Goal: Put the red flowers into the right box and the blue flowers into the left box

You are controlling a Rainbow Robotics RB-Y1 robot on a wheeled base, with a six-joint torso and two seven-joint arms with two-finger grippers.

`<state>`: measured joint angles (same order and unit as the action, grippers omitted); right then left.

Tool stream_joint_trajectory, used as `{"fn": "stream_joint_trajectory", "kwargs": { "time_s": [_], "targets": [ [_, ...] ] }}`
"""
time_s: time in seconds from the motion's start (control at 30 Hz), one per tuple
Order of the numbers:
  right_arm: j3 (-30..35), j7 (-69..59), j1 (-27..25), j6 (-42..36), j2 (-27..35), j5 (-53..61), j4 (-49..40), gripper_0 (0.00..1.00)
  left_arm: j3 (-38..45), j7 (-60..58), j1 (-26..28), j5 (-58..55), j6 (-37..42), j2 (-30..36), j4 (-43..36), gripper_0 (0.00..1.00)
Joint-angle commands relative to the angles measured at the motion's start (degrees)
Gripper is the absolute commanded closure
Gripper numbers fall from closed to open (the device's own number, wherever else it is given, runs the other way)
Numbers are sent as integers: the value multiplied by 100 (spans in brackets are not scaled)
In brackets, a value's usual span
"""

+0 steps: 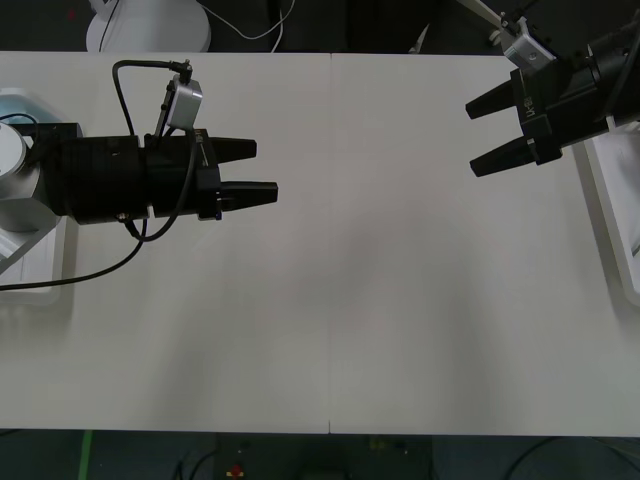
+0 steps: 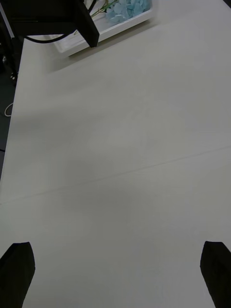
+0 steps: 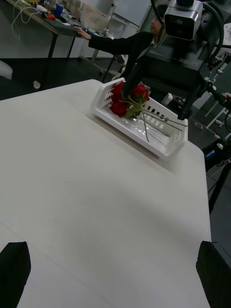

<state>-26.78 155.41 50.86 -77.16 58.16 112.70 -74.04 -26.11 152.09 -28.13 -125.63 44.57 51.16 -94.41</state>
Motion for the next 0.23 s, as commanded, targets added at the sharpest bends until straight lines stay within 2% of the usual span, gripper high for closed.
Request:
{"fn": "stream_joint_trajectory", "kwargs": {
  "time_s": [0.03, 0.23],
  "targets": [
    [164, -41, -14, 35, 231, 76, -146, 0, 27, 291, -114, -14, 78, 157, -166, 0],
    [164, -41, -14, 35, 231, 76, -146, 0, 27, 291, -114, -14, 78, 157, -166, 0]
  ]
}}
